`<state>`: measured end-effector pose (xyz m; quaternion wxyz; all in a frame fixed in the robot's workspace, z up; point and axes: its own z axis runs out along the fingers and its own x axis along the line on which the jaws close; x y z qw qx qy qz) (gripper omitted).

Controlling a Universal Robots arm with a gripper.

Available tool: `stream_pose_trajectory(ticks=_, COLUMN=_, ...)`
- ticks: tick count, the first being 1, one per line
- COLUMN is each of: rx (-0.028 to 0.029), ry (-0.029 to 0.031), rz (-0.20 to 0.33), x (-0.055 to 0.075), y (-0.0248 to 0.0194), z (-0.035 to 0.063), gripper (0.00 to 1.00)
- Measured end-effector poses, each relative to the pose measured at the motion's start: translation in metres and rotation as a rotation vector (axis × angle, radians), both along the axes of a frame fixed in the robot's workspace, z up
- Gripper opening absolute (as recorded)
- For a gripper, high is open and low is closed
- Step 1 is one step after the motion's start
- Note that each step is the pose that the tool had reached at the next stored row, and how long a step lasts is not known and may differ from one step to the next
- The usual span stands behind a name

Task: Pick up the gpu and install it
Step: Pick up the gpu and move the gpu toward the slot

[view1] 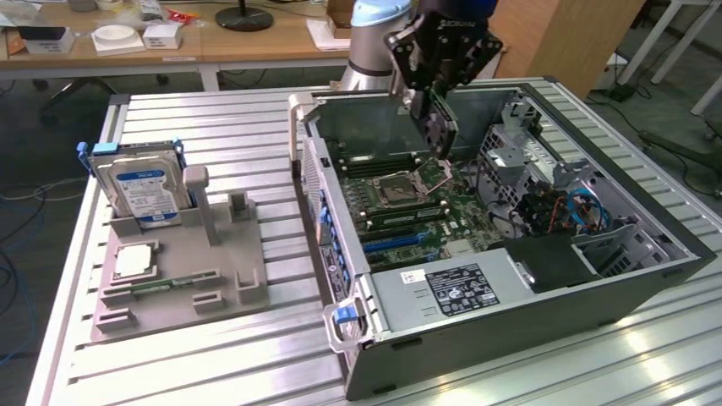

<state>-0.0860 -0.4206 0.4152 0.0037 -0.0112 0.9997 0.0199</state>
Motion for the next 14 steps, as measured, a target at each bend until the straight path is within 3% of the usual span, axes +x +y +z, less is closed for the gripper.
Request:
stream_pose_trajectory(ticks=9, rx=0.0011, ry=-0.0001, rz=0.0, x=0.041, y=0.0, z=-0.0024, gripper=0.27)
stream_pose_trajectory(ticks=14, rx=0.0011, ry=-0.0001, rz=0.0, x=0.043, y=0.0, z=-0.0025, gripper=0.27)
